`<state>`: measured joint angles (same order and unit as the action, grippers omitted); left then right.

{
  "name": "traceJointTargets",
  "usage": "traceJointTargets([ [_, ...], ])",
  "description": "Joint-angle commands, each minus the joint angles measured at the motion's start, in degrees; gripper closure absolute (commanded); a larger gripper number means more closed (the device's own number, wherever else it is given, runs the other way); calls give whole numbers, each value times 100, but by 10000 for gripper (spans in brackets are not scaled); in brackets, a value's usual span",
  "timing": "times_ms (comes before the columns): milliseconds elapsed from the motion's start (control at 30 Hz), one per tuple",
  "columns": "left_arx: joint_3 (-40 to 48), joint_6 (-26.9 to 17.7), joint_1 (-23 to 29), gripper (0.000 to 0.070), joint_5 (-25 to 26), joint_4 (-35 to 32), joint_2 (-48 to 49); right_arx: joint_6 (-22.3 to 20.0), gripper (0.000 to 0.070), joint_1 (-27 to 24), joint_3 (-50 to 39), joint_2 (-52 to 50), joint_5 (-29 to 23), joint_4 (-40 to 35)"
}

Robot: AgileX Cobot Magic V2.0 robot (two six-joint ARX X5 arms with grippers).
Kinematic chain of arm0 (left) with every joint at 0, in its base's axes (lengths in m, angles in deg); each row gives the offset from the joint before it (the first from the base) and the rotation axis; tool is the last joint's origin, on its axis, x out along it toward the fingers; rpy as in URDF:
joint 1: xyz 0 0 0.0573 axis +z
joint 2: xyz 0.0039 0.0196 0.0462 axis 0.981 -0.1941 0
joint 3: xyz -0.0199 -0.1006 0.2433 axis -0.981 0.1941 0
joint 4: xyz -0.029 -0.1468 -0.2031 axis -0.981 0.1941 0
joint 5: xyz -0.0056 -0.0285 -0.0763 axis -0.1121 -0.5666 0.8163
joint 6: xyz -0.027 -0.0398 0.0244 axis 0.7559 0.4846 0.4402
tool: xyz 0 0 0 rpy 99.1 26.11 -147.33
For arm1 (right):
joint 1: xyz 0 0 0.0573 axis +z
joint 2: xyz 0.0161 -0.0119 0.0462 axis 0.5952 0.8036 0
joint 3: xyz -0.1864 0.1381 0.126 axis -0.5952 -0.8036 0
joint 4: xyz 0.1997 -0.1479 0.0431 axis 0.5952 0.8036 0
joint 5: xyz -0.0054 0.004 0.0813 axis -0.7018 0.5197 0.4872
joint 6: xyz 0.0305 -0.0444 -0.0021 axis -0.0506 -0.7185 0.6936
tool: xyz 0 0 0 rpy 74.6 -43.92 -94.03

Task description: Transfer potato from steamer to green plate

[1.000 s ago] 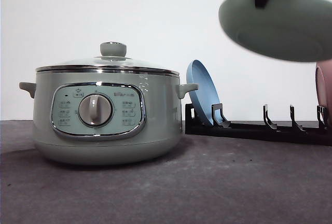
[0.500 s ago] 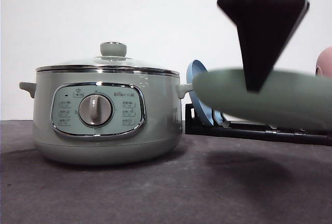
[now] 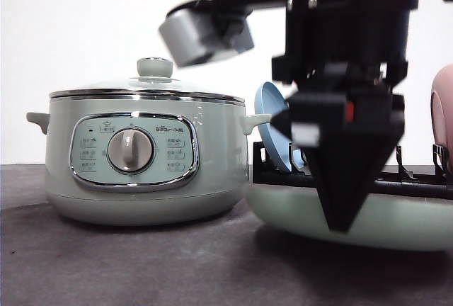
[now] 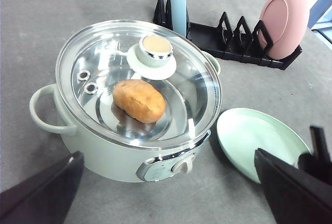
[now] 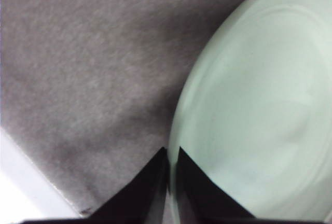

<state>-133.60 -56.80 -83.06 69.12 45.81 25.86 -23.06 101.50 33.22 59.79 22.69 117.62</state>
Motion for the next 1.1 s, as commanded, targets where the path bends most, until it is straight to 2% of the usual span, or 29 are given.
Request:
traceJointTargets([
  [0, -140, -35, -7, 27, 39, -66, -28, 164, 696, 106, 16, 188, 2, -50],
  [167, -140, -35, -7, 27, 39, -63, -26, 313, 692, 118, -68, 381, 304, -150],
  [233, -140, -35, -7, 27, 39, -63, -26, 330, 670, 118, -93, 386, 448, -223],
  [367, -140, -35, -7, 27, 39, -63, -26, 379, 489, 123, -96, 384, 523, -336],
  [433, -140, -35, -7, 27, 39, -62, -26, 409, 449, 122, -96, 384, 530, -345],
  [600, -140, -35, -7, 27, 39, -63, -28, 405, 445, 122, -67, 347, 514, -338],
  [800, -140, -35, -7, 27, 39, -64, -28, 254, 445, 92, 304, -109, 210, -192],
  [967, -140, -35, -7, 27, 39, -63, -28, 52, 445, -217, 883, -638, 398, -169],
  [1067, -140, -35, -7, 27, 39, -63, -27, -87, 445, -555, 1185, -938, 757, -256],
])
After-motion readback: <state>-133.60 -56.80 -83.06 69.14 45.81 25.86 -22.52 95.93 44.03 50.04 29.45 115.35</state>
